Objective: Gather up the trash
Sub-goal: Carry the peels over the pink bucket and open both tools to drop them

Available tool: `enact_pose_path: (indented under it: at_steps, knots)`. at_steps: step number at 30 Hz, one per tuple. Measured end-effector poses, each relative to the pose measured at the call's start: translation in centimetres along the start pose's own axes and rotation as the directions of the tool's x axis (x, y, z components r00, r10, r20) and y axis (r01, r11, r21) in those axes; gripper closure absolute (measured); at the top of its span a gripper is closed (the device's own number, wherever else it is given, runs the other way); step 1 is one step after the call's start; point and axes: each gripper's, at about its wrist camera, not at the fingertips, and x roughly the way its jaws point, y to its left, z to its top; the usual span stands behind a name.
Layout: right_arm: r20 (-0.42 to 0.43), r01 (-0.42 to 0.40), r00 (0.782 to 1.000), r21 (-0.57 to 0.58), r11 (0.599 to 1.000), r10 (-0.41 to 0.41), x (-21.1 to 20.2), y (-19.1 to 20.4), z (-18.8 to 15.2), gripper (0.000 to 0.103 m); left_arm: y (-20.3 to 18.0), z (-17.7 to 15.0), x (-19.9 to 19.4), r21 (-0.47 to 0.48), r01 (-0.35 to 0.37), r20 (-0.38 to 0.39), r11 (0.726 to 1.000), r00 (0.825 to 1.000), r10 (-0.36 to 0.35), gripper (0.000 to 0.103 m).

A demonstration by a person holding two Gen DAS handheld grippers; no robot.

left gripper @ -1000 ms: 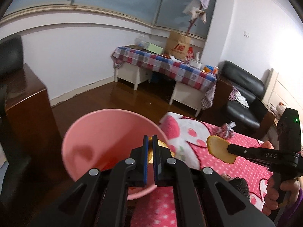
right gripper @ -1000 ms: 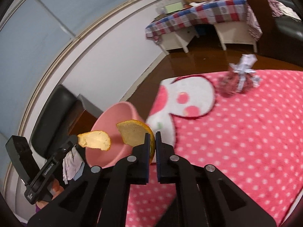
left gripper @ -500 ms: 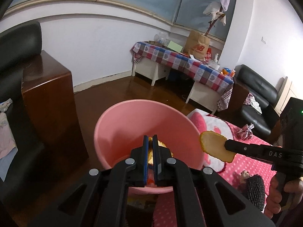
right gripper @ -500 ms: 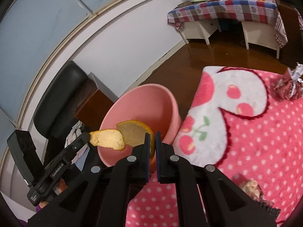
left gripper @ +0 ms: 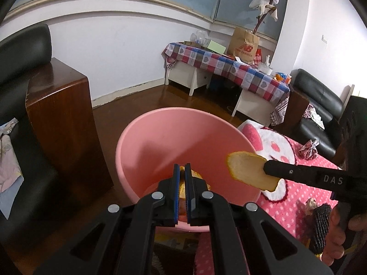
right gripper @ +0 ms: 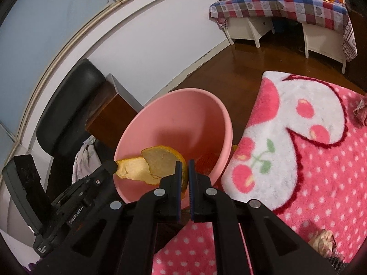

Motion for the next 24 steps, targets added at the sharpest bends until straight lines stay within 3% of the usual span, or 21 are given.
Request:
enact_pose_path:
  at_steps: [24]
  knots:
    - [-0.047, 0.033, 0.998, -0.007, 0.999, -0.033, 3.5, 0.4, 0.0, 0.097, 0.8, -1.0, 2.2, -0.030, -0.015, -0.061, 0.999, 0.998, 0.013, 0.099]
